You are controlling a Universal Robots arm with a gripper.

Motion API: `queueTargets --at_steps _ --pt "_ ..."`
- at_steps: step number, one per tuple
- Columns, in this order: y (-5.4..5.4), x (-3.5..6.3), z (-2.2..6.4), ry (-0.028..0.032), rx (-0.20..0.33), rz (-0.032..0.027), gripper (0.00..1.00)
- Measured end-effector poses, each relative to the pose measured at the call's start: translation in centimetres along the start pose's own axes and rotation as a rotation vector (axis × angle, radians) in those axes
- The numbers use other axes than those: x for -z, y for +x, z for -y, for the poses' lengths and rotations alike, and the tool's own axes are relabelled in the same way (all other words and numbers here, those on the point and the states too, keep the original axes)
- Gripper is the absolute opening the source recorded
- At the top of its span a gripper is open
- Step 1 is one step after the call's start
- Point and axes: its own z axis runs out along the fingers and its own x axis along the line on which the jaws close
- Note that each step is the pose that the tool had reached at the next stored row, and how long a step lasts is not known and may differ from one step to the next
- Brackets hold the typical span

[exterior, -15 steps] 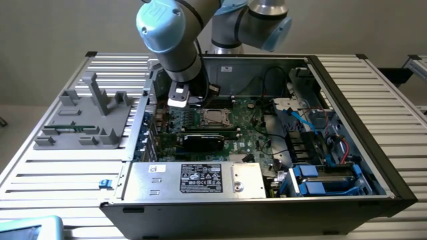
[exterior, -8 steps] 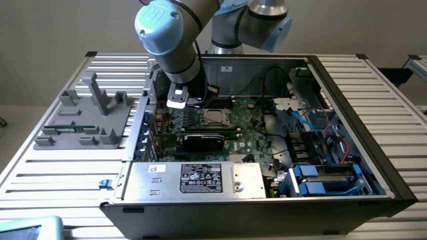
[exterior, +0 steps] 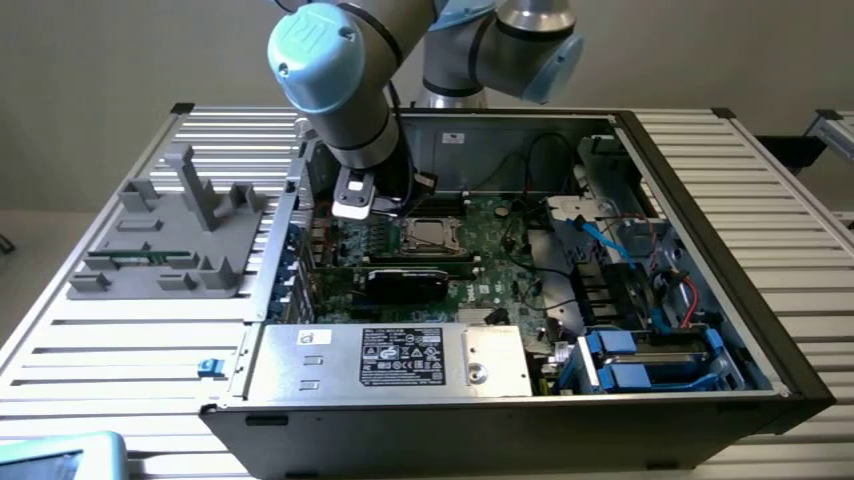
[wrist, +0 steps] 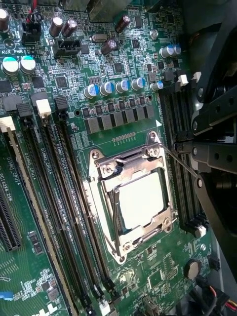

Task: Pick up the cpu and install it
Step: 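Install the first cpu locking lever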

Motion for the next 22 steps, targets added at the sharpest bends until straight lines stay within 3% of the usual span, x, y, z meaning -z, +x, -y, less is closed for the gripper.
queueTargets --at_steps 7,11,22 --pt "-0.03 -0.30 -0.13 0.0148 -0.008 -0.0060 0.12" --pt "-0.02 -0.40 -0.18 0.0149 -0.016 -0.0123 0.12" --pt "-0.08 -0.60 -0.14 0.0149 -0.036 -0.0227 0.12"
